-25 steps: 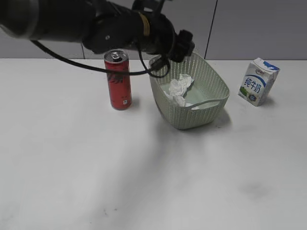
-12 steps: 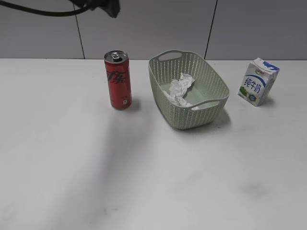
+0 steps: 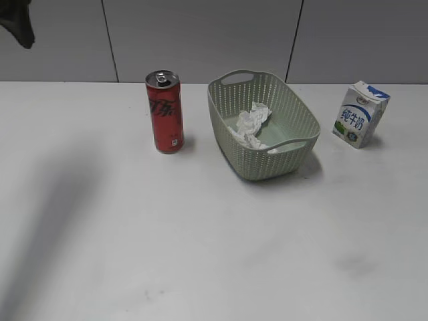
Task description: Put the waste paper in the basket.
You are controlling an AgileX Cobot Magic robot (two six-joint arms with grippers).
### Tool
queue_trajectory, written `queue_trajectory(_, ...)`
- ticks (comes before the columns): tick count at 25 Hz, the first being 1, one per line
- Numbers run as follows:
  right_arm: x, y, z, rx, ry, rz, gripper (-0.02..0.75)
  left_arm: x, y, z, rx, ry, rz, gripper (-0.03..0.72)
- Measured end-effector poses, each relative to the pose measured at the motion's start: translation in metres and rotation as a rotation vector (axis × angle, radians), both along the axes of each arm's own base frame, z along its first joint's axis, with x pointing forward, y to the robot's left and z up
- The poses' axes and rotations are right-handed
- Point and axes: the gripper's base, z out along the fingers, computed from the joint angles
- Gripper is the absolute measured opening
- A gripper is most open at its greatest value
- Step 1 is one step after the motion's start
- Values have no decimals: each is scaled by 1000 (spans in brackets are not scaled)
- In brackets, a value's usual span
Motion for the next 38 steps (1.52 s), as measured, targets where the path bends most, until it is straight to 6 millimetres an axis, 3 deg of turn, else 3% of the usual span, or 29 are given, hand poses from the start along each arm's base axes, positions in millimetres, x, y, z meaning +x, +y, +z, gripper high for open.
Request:
queue_trajectory(5,0,0,0,-1,0,0,500,-33,18,4,-5,20,-2,591)
queue_trajectory(11,0,0,0,0,0,0,500,-99,25,-6,2,70,-11,591)
queue_trajectory(22,0,0,0,0,0,0,499,-212,37,-63,7,127,-4,587)
queue_trajectory(29,0,0,0,0,0,0,499,-266,43,-92,1,95,-2,587)
queue_trajectory(38,0,0,0,-1,0,0,499,-308,47,-71,-52,-283,6,587)
